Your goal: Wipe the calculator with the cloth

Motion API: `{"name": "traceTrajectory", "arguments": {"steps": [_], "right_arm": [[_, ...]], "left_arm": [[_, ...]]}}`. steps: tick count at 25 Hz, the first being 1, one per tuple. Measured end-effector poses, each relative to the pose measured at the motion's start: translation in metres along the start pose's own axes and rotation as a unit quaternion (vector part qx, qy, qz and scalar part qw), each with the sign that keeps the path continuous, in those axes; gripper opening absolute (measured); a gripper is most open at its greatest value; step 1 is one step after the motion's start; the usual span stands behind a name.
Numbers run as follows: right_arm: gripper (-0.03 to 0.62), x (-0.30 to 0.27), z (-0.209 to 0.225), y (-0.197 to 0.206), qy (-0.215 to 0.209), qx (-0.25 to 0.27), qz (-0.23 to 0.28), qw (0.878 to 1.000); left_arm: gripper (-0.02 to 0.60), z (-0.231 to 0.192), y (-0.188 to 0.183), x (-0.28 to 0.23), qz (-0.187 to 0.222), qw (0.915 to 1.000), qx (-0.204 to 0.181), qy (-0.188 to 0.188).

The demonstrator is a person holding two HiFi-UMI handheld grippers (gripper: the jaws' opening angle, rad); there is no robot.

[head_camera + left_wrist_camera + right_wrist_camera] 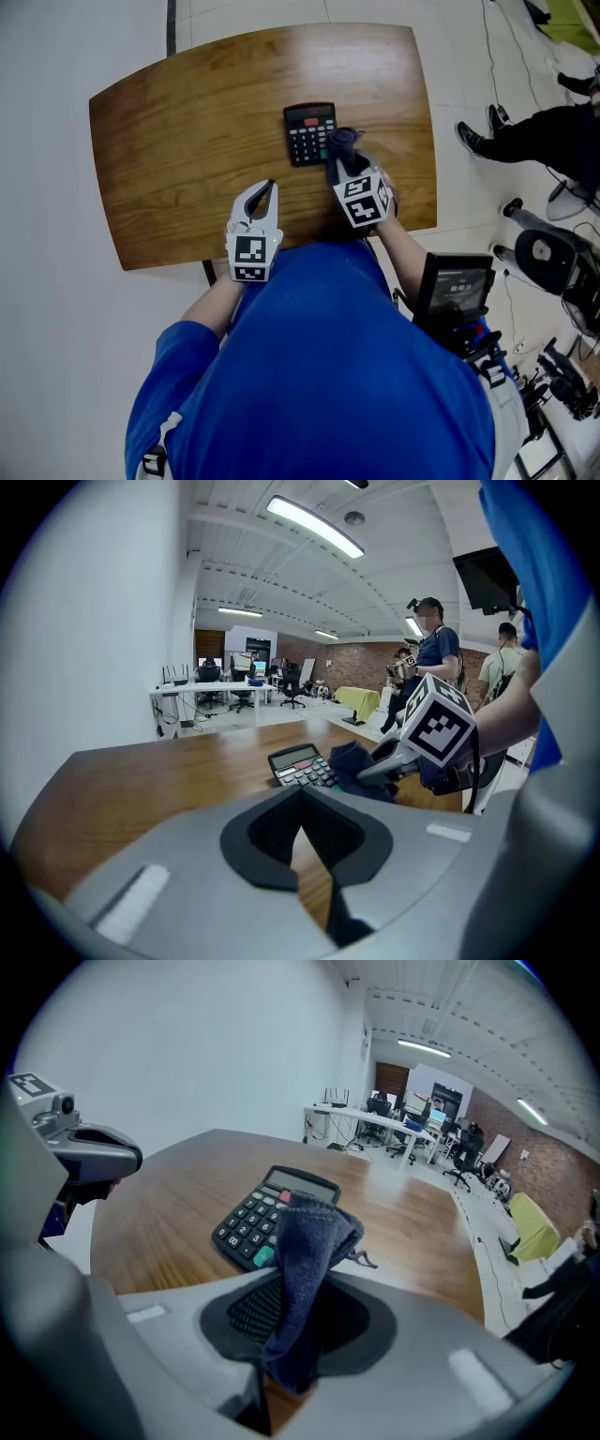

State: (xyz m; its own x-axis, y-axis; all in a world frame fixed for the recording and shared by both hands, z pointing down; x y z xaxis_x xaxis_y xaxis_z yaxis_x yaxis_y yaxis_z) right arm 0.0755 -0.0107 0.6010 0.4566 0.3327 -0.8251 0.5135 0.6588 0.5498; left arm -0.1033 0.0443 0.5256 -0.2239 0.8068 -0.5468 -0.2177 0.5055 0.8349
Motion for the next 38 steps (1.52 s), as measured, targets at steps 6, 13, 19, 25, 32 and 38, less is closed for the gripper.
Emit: {"name": "traceTrajectory", "arguments": {"steps": [6,13,19,25,32,38], "right_arm": [[0.094,0.023,-0.024,0.0,0.021,0.0,0.017,1.0],[0.094,0.045,-0.037,0.001,0.038,-0.004,0.035,0.999],[0.094,0.053,-0.047,0.014,0.033,0.009,0.059,0.998],[0.094,0.084,-0.066,0.017,0.019,0.043,0.108,0.993],[0.094,0.152,-0.077,0.058,0.01,0.063,0.174,0.983],[0.094,0.204,-0.095,0.075,-0.007,0.077,0.214,0.974]], "left_arm": [[0.007,0.002,0.008,0.013,0.014,0.9996,0.002,0.025],[0.006,0.007,0.008,0.009,0.02,0.9986,-0.007,0.049],[0.006,0.019,0.016,0.011,0.029,0.9991,-0.005,0.031],[0.006,0.038,0.017,0.03,0.039,0.9992,0.011,-0.001],[0.006,0.096,0.021,0.079,0.053,0.9978,0.014,-0.037],[0.006,0.12,0.012,0.132,0.06,0.9948,0.019,-0.08]]}}
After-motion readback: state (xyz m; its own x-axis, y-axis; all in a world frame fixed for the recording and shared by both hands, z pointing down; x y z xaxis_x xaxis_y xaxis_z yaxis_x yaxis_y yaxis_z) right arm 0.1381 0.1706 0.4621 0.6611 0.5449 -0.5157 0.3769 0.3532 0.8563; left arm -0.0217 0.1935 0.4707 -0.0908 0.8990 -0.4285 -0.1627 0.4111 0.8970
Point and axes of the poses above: the fingertips, and each gripper's own axes: x backward along the fingers, z to its right, y out of its underside, the point moved 3 cm from there along x, backward along the fingers, and after that the axes turned 12 degrees about -y, right-handed, at the moved point
